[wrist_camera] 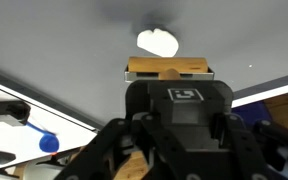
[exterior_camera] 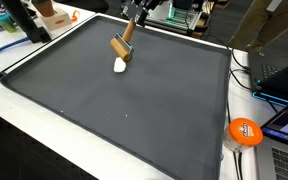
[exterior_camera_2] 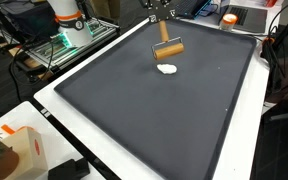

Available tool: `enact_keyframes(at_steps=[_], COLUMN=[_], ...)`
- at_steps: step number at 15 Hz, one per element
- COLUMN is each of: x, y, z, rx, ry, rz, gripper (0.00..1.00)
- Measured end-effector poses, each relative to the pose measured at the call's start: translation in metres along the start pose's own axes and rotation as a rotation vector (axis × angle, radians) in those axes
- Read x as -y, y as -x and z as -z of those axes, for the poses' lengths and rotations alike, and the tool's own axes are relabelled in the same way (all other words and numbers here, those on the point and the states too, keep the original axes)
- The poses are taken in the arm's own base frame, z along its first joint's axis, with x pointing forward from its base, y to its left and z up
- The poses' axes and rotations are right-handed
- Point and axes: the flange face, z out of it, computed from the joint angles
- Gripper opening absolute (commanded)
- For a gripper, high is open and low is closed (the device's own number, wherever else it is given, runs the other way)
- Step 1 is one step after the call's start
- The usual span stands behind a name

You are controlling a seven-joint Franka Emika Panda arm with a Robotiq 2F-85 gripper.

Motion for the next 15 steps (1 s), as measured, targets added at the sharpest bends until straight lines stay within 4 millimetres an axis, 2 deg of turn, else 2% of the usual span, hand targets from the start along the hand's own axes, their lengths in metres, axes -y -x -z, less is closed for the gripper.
enact_keyframes(at_steps=[2,5,7,8,10,12,13,15], x=[0.006,0.027,0.038,0.038,0.026,0.01,0.001,-0.018], y=[-0.012,-0.016,-0.024,-0.034,-0.064,-0.102,-0.123,-0.162], z=[0.001,0.01,0.03,0.042,0.064,0.091,0.108,0.135], rx=[0.083,0.229,0.336,0.374,0.417,0.437,0.439,0.426], ry=[-0.05,-0.087,-0.083,-0.076,-0.045,-0.023,-0.025,-0.038], rz=[0.029,0.095,0.155,0.19,0.268,0.351,0.392,0.437], gripper=[0.22,0.22,0.22,0.22,0.22,0.22,0.47,0.47])
